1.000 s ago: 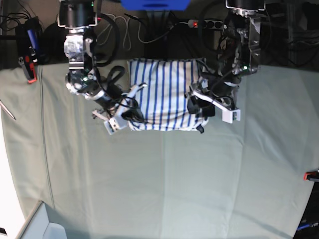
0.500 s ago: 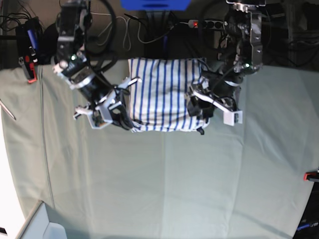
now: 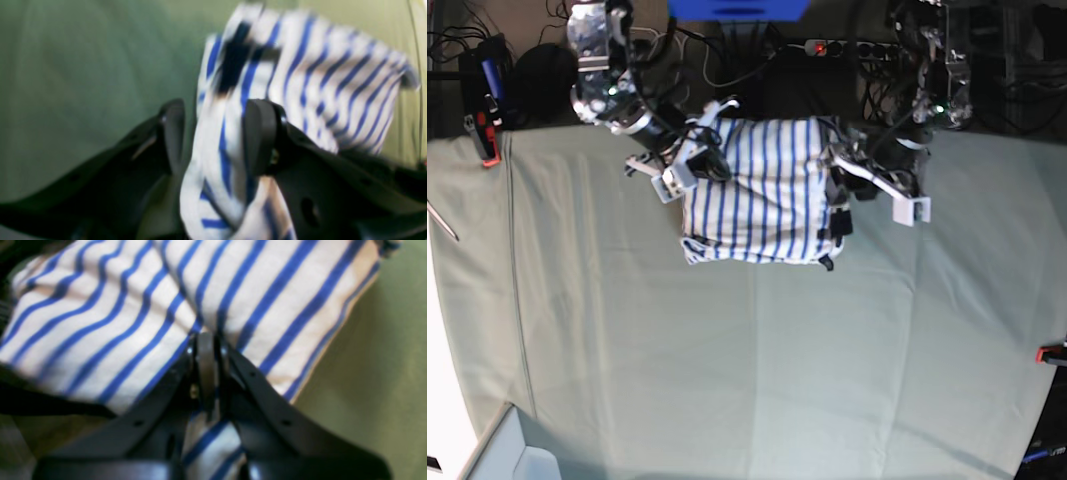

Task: Layout the t-shirt on the table in an organized manner, then fold the t-shirt properly
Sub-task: 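Grip the bundle sides with both grippers and square the stack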

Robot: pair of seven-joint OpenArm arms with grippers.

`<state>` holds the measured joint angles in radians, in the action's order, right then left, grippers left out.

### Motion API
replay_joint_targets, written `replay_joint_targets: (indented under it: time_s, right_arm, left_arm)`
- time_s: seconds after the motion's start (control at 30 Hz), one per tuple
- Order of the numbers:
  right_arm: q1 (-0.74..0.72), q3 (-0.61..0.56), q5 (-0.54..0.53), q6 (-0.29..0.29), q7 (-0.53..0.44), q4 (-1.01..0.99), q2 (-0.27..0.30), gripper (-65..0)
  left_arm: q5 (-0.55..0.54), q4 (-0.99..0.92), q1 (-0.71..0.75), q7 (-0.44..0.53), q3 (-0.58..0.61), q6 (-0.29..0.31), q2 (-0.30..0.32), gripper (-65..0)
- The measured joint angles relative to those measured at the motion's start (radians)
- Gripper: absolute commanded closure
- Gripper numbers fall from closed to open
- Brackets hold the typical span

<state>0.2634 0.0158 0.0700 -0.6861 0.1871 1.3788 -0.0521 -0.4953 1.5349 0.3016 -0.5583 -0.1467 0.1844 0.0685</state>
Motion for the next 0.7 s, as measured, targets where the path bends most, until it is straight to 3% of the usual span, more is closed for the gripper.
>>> replay_joint_targets:
  time_s: [0.13,0.27,0.33,0.7]
  right_arm:
    - [0.017,-0.001,0.008,-0.001,0.019,0.047,0.011,0.0]
    - [0.045,0.007,0.012,0.001,0.024,0.152,0.024,0.0]
    - [0.052,0.003,0.01,0.0,0.024,0.193,0.019,0.0]
    - [0.091,0.003,0.008,0.0,0.026,0.309,0.019,0.0]
  left_arm:
    - [0.0,-0.011,-0.004,0.005,0.0,0.002,-0.007,-30.7]
    - [-0.003,-0.023,-0.006,0.006,0.0,0.0,-0.005,-42.7]
    - [0.0,-0.033,-0.011,0.005,0.001,-0.001,-0.005,-45.7]
    - [-0.011,-0.156,-0.07,0.051,0.002,0.019,-0.056,-45.1]
